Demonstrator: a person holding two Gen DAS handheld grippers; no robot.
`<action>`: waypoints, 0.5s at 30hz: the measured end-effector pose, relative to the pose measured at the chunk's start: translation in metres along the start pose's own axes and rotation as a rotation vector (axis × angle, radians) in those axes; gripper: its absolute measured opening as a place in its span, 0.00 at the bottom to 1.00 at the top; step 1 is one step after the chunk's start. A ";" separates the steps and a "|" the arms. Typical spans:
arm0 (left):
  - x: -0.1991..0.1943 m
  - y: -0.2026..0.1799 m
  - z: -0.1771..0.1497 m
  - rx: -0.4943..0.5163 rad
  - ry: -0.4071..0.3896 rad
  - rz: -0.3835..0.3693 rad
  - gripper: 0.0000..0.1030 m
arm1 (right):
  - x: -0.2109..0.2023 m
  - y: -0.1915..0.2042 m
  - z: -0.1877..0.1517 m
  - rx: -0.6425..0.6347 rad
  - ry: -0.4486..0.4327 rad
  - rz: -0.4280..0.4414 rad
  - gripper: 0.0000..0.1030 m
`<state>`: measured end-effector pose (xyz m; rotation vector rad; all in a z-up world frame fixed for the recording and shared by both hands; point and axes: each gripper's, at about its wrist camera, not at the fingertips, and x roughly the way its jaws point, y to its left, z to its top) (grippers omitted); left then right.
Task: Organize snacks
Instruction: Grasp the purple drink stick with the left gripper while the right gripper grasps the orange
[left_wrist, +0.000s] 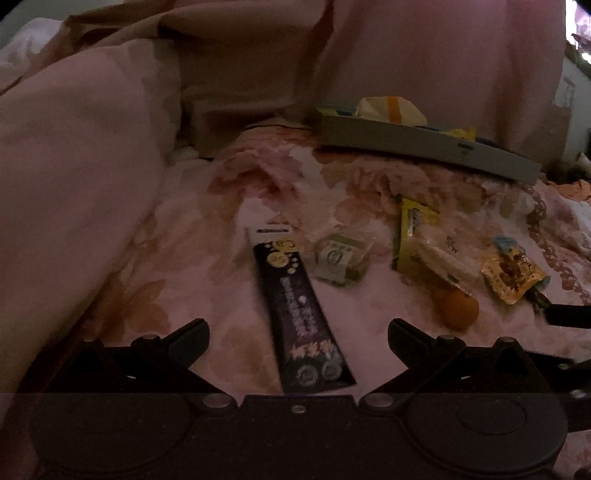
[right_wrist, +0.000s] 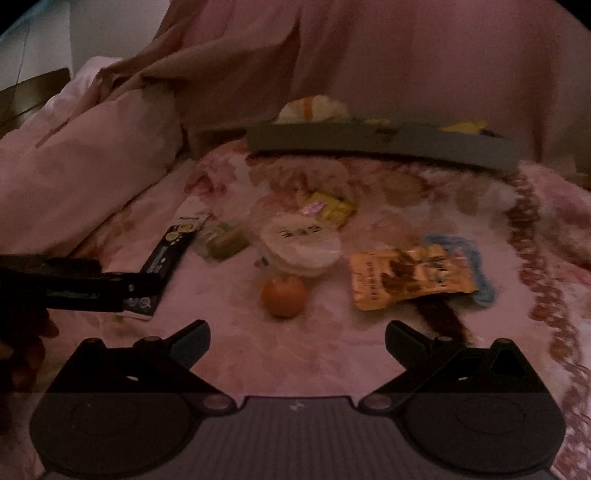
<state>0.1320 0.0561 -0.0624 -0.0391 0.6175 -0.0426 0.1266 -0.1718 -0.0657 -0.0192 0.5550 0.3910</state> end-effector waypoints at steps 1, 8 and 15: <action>0.003 0.000 0.002 0.003 0.001 -0.007 0.99 | 0.005 0.000 0.001 0.003 0.002 0.009 1.00; 0.017 0.001 0.009 -0.002 -0.005 -0.045 0.99 | 0.030 -0.006 0.009 0.022 -0.003 0.058 0.92; 0.029 0.008 0.012 -0.044 -0.003 -0.089 0.92 | 0.047 -0.002 0.007 -0.008 -0.014 0.067 0.81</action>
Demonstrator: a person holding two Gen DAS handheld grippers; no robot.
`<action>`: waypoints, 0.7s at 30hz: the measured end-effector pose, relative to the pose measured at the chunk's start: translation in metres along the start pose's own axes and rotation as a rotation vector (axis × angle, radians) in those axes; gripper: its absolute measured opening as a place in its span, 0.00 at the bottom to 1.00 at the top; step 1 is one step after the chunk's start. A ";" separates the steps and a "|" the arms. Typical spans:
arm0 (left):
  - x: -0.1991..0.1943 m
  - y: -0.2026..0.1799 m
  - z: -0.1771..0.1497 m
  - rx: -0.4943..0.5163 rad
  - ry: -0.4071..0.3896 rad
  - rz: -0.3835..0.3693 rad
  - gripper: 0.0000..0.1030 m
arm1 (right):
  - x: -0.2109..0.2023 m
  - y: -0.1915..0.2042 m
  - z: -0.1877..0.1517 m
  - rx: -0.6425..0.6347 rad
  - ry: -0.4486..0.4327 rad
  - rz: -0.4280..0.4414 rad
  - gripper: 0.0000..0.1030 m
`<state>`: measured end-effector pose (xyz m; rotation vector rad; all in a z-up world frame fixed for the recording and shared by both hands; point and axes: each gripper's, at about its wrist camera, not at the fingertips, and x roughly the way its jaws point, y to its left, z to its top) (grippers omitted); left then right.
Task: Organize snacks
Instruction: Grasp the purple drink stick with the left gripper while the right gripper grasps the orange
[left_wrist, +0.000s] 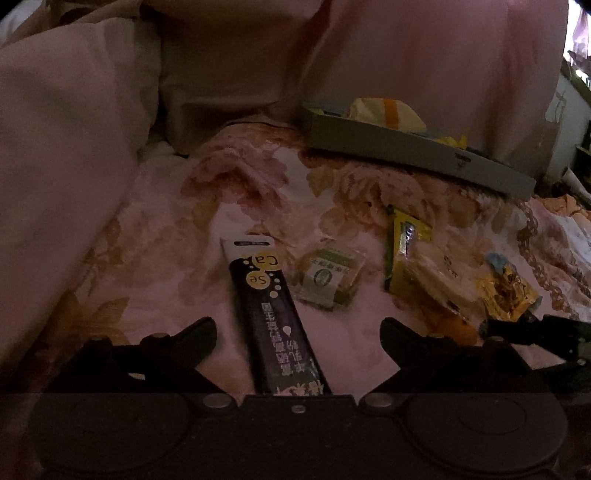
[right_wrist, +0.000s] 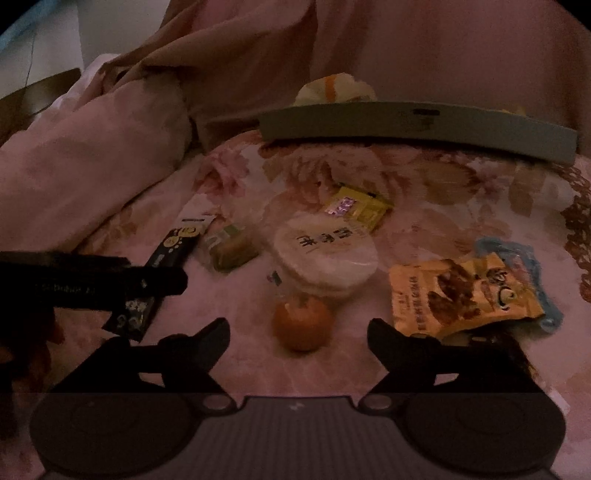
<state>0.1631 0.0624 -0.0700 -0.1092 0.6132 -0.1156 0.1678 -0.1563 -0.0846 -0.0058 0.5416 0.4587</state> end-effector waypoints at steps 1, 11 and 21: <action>0.002 0.000 0.000 -0.001 0.000 0.003 0.91 | 0.001 0.000 -0.001 0.001 -0.002 0.000 0.79; 0.010 -0.006 -0.002 0.025 0.016 0.053 0.73 | 0.004 -0.004 -0.004 0.030 -0.037 -0.007 0.66; 0.008 -0.001 -0.003 -0.009 0.015 0.094 0.48 | 0.004 -0.004 -0.008 0.045 -0.051 -0.025 0.61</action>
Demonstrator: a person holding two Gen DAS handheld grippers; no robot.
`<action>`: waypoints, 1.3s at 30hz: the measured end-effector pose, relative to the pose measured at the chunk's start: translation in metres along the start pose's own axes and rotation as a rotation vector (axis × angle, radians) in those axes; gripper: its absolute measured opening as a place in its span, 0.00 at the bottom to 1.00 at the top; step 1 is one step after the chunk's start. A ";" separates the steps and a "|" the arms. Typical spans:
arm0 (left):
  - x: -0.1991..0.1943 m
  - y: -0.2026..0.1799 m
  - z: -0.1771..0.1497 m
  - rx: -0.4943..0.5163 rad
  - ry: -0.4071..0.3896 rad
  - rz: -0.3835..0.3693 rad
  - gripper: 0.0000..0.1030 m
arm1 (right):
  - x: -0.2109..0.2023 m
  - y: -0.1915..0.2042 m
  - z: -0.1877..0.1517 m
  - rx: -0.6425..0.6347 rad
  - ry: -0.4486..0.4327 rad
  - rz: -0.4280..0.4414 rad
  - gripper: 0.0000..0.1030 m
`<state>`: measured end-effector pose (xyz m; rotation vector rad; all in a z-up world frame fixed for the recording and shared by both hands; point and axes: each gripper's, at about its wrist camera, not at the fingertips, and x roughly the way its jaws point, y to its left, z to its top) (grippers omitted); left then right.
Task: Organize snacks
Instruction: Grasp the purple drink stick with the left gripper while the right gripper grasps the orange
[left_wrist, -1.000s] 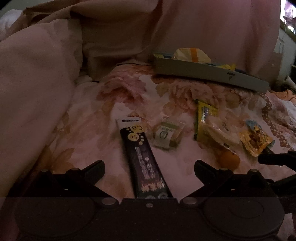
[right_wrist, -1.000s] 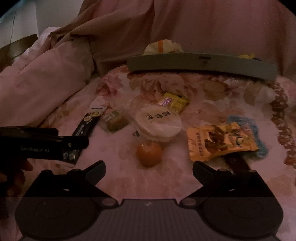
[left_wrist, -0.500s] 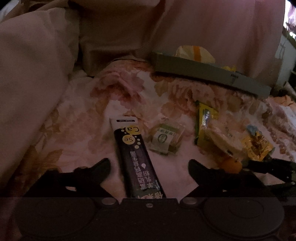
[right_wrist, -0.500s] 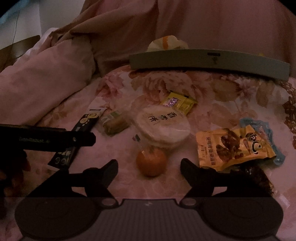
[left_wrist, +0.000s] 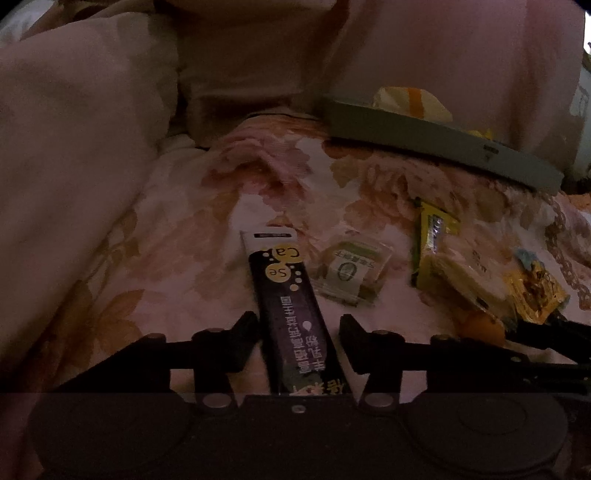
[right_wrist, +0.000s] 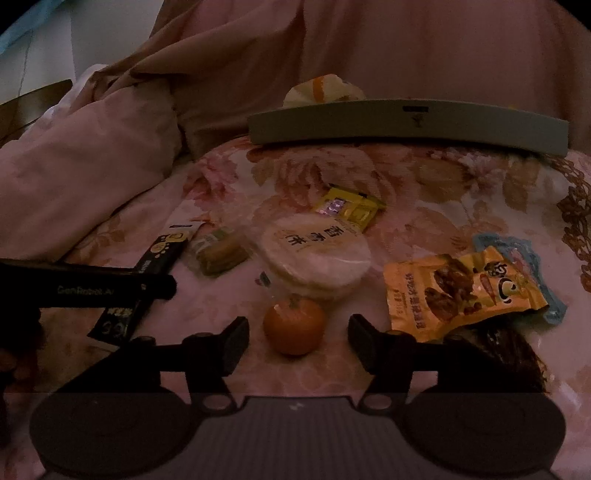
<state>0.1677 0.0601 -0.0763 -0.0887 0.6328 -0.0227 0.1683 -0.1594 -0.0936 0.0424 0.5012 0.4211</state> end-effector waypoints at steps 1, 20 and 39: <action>-0.001 0.000 0.000 -0.005 0.000 0.000 0.46 | 0.000 0.000 0.000 0.003 0.000 0.002 0.61; -0.007 -0.022 -0.009 0.002 0.048 -0.098 0.43 | -0.005 0.005 0.000 -0.020 -0.013 0.026 0.38; -0.028 -0.020 -0.014 -0.097 0.115 -0.186 0.29 | -0.029 0.018 -0.004 -0.038 0.113 0.159 0.37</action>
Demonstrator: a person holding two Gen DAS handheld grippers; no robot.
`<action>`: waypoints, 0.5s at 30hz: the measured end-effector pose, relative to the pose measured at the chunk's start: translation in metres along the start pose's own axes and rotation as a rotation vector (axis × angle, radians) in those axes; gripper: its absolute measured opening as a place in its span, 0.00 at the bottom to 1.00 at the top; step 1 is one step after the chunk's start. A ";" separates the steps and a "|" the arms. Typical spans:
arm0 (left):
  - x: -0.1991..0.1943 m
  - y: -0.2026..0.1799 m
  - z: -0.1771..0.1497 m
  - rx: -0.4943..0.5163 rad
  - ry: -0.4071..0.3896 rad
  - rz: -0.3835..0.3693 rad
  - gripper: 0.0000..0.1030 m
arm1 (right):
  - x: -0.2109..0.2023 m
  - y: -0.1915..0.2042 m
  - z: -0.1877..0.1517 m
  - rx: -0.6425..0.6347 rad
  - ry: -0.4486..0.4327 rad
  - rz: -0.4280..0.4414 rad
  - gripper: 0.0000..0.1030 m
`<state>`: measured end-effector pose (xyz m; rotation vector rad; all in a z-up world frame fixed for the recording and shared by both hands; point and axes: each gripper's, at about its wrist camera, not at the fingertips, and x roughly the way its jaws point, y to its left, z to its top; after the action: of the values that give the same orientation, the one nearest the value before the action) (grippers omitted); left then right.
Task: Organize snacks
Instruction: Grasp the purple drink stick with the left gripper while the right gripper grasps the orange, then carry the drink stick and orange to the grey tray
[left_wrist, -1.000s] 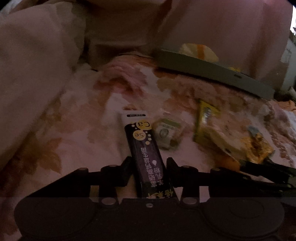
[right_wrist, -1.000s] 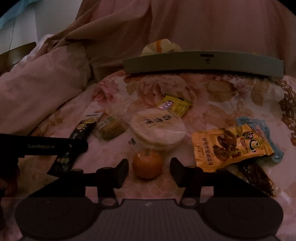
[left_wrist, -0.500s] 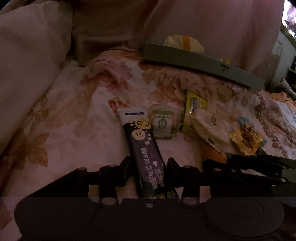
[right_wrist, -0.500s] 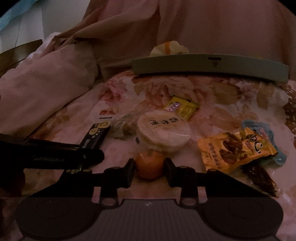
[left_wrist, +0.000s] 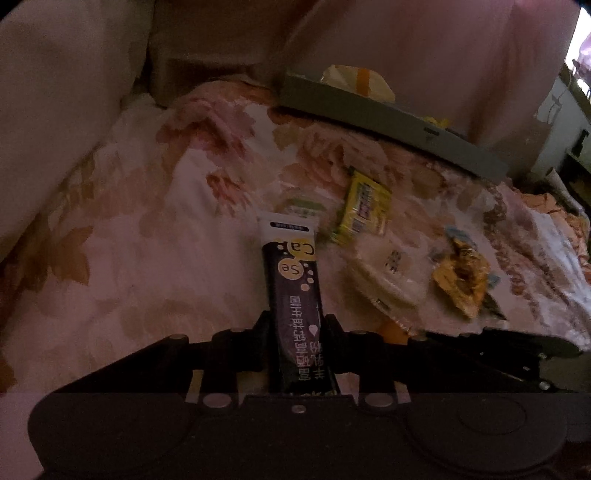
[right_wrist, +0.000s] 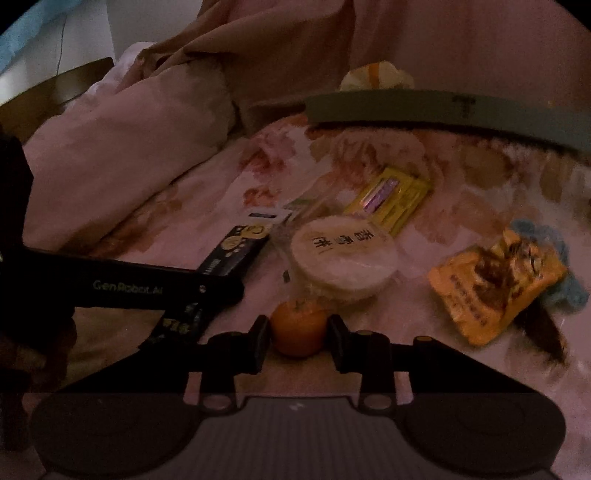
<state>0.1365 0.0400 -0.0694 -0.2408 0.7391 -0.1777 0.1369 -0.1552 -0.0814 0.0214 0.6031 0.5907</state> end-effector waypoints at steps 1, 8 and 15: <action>-0.002 0.001 -0.001 -0.023 0.009 -0.012 0.29 | -0.003 0.001 -0.001 0.004 0.007 0.007 0.37; -0.015 0.008 -0.009 -0.182 0.067 -0.075 0.28 | -0.023 0.005 -0.005 0.080 0.034 0.096 0.37; -0.024 0.013 -0.014 -0.293 0.072 -0.142 0.28 | -0.044 0.007 -0.007 0.106 -0.021 0.111 0.37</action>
<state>0.1100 0.0558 -0.0673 -0.5696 0.8197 -0.2138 0.1004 -0.1736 -0.0625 0.1617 0.6151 0.6652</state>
